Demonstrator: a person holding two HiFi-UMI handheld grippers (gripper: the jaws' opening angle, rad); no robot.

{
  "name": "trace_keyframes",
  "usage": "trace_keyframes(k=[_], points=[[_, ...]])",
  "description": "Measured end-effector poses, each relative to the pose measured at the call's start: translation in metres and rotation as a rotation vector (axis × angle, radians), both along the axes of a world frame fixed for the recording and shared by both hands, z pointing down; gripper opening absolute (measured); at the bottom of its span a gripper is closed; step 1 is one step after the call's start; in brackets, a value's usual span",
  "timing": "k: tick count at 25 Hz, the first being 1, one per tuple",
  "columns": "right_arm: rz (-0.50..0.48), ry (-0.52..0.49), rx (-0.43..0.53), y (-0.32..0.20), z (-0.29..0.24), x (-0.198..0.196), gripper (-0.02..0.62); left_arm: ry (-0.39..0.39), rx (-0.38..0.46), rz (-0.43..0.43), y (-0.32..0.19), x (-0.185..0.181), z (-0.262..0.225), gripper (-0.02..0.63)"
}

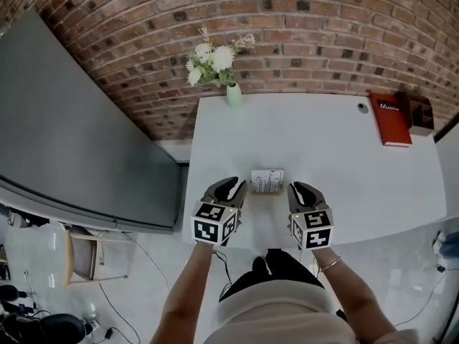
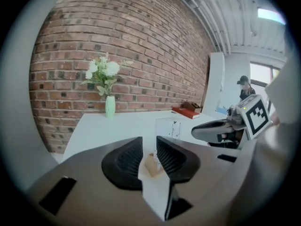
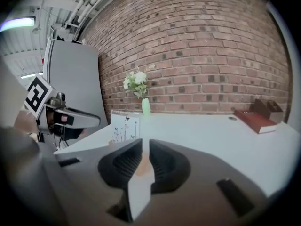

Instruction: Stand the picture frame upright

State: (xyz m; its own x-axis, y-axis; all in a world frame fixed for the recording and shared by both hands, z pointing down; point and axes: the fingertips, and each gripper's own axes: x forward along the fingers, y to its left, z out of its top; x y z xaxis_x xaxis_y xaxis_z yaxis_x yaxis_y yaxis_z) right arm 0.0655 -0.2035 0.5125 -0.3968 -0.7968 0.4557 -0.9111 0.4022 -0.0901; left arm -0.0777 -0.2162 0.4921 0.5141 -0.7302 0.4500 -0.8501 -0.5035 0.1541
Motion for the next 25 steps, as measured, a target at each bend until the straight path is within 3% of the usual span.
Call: trace_keyframes(k=[9,25], points=[[0.060,-0.105,0.039,0.022,-0.031,0.018,0.048,-0.002,0.042,-0.160,0.030,-0.022,-0.011,-0.006],[0.121,-0.174,0.098,0.081,-0.056,0.033,0.003,0.032,0.101,-0.201,0.090,-0.025,-0.033,-0.006]])
